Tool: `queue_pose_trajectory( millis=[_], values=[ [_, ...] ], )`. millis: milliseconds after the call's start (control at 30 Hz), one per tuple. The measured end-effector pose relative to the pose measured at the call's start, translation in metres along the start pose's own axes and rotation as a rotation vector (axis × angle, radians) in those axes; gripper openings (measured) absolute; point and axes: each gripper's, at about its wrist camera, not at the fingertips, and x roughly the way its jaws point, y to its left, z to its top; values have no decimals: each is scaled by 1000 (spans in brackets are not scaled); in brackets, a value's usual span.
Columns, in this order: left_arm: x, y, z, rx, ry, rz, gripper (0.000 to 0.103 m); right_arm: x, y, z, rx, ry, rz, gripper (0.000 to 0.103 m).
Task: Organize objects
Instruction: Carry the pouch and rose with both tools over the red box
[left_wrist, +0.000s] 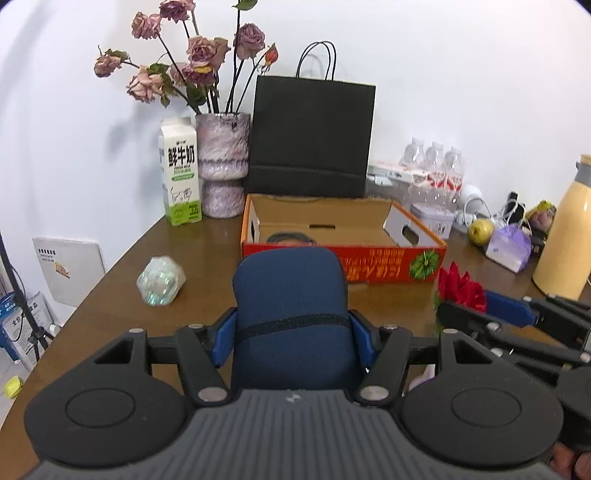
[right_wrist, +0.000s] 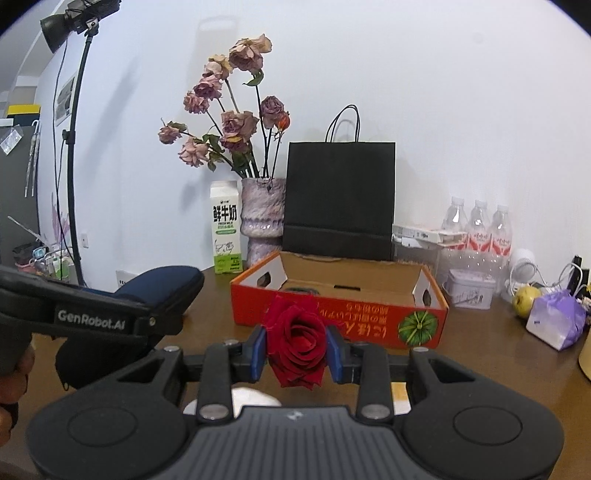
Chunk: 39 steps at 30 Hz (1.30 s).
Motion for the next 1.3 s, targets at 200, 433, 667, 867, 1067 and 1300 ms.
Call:
queue_pose_trajectory(
  millis=[200,433,667,867,1067,1300],
  values=[
    [20,-4,24,-28,-28,-4,63,24,-10,17,-8,-4,-4,32],
    [46,-9,48,-60,-50,-15,63,54,-23,39,-6,-2,-16,32],
    [77,-18,68,-72,-68,-23,63,86,-39,53,10,-9,-30,32],
    [104,-23,81,-88,-75,-24,63,115,-52,60,26,2,-29,31],
    [128,-22,94,-107,-69,-36,63,134,-57,60,7,32,-40,31],
    [149,-19,109,-123,-70,-46,63,154,-64,71,-28,66,-68,31]
  ],
)
